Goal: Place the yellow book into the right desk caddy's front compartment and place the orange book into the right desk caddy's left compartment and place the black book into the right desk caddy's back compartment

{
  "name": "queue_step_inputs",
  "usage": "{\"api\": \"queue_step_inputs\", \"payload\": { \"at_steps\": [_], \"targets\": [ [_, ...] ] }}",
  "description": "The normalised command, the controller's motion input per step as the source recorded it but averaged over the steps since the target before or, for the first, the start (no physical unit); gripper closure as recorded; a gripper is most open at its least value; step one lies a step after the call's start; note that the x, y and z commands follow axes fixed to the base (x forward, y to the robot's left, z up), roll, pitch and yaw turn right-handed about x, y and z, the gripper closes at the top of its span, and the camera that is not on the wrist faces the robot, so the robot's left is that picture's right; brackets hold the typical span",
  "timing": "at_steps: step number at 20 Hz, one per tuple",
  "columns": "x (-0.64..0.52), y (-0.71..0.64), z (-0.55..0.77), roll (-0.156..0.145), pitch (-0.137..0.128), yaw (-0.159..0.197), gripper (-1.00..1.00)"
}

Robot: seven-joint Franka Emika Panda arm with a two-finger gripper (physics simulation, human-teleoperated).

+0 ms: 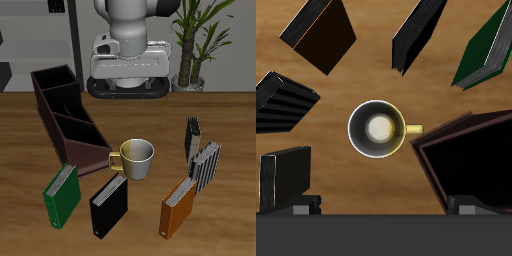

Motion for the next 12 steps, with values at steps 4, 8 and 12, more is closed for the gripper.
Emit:
{"api": "queue_step_inputs", "payload": {
  "at_steps": [4,8,12],
  "targets": [
    [0.01,0.52,-0.04,0.053,0.013,-0.007,-1.00],
    [-0.16,0.47,-0.16,0.048,0.004,-0.019,-1.00],
    [-0.30,0.59,-0.20,0.034,-0.004,-0.031,-1.00]
  ]
}}
